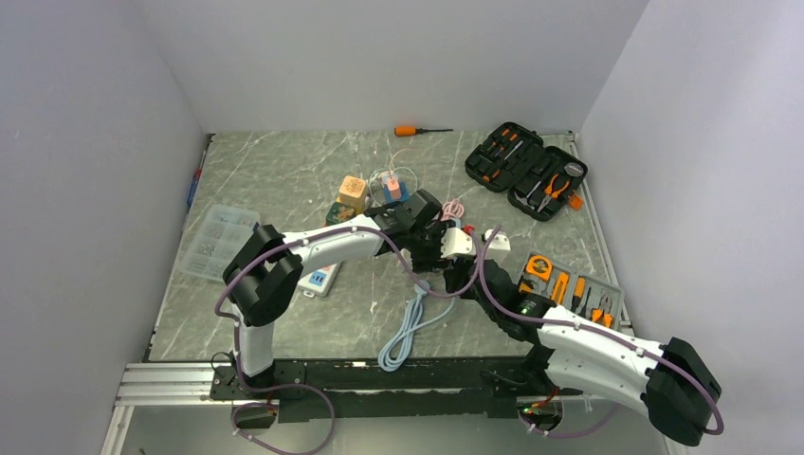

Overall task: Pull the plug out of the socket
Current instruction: Remove the plug from the socket.

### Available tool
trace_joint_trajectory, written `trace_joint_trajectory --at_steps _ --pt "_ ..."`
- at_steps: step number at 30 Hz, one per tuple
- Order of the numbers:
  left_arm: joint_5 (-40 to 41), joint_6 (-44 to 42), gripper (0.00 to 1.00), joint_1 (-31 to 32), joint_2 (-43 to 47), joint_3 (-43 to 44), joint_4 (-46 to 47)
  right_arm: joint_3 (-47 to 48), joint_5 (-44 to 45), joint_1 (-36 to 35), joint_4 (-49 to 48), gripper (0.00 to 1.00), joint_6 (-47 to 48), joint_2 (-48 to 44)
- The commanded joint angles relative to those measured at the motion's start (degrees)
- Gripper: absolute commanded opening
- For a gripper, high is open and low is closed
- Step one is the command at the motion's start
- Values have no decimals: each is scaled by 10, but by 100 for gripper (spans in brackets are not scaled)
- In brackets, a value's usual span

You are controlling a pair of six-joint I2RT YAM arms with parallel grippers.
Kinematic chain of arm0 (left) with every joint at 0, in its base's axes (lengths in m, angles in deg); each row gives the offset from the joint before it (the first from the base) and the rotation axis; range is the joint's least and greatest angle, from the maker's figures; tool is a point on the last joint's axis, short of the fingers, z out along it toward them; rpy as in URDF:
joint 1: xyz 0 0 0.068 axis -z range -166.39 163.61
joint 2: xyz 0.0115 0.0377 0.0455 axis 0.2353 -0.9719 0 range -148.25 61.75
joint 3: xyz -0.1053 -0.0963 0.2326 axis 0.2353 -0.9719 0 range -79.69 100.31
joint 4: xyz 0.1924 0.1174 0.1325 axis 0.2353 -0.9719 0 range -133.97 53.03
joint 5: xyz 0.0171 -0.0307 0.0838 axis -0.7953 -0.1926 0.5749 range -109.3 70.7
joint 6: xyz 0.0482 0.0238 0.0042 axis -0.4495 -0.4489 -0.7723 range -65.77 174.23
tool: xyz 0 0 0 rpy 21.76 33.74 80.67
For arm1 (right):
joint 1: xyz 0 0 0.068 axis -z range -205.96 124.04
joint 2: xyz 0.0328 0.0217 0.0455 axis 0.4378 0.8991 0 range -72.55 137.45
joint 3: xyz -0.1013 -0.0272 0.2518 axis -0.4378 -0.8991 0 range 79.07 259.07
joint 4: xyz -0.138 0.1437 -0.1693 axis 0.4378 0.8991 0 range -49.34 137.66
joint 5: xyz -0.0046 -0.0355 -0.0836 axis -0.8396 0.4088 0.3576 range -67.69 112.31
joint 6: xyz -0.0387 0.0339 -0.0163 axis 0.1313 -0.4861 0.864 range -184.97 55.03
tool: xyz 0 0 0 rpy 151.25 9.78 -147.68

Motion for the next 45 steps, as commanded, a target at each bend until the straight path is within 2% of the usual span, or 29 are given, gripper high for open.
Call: trace_joint_trajectory --at_steps 1,3,9,12,19,26,30,35,39,41,45 --pt "25 -8 20 0 18 7 7 0 -11 -4 -84 58 -9 -24" --pt "23 -3 20 0 19 11 2 -2 -17 -2 -83 66 -10 -19" --pt "16 8 18 0 20 29 -7 -7 -43 7 -109 72 -12 14" --pt "14 14 17 0 22 34 -7 -9 -64 24 -135 71 -10 34" --pt "14 25 15 1 25 60 -12 11 -106 48 -171 60 -6 112" --pt "9 41 14 4 40 57 -7 -19 -84 47 -178 59 -21 82" --pt "8 43 13 15 47 60 -12 10 -77 48 -170 49 -18 120" --pt "19 38 11 16 51 73 -24 35 -76 48 -148 21 -17 146" --pt "31 22 8 15 66 56 -25 23 -42 51 -112 6 -17 119" --pt "38 14 8 13 74 45 -28 16 -34 62 -91 0 -16 101" --pt "49 -14 7 9 96 19 -38 5 -43 92 -58 0 -8 79"
